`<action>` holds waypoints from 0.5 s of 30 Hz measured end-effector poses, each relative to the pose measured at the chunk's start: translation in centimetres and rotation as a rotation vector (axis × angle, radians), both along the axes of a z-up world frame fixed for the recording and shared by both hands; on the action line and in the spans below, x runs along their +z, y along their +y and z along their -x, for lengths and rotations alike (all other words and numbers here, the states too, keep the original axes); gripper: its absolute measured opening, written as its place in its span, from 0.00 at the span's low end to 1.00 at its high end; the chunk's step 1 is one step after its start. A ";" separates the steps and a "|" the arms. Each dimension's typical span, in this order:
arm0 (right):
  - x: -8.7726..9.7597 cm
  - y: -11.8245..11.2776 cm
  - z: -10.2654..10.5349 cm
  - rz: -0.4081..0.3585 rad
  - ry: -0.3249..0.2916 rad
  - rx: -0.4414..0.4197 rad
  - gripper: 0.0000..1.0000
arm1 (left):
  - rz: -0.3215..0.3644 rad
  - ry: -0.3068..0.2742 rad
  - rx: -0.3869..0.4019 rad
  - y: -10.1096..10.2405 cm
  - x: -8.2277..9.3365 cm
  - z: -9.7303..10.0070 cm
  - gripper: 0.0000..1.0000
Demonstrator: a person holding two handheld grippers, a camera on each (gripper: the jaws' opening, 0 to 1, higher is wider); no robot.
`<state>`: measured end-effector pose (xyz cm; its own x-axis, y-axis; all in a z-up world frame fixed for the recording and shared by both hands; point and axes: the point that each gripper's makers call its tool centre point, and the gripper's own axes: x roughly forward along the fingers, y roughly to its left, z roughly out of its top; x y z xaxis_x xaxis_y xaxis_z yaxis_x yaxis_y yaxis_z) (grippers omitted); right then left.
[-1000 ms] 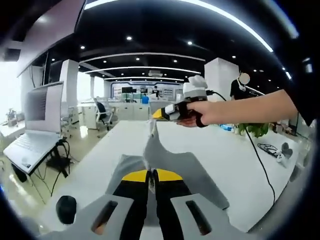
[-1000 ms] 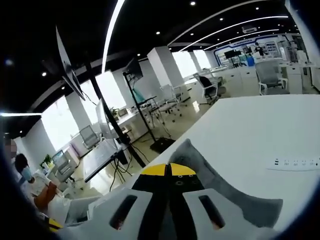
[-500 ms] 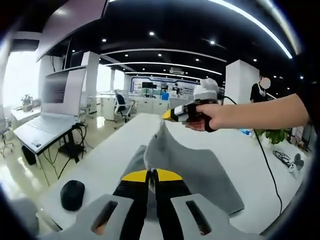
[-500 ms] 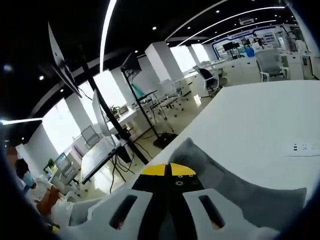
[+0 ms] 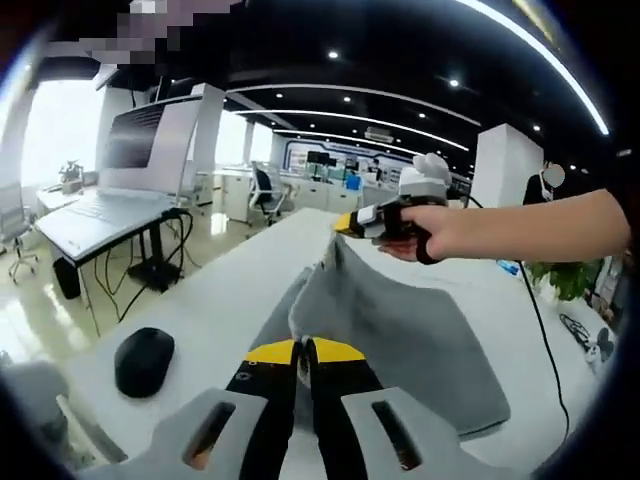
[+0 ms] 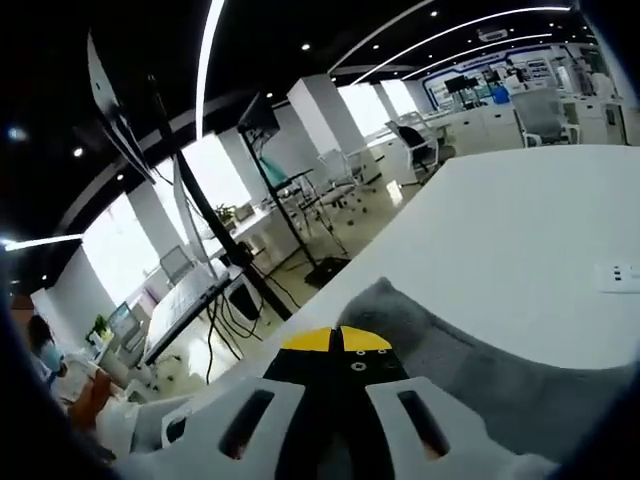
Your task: Fold the towel on the table until its edges align and the towel forms a compact rectangular stack.
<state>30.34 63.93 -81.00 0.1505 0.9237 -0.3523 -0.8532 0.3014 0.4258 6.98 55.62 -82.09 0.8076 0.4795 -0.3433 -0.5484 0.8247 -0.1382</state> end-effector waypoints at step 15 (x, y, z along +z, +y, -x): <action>-4.8 2.8 0.4 0.085 -0.116 0.069 0.00 | 0.029 0.080 0.056 2.2 -4.6 0.5 0.05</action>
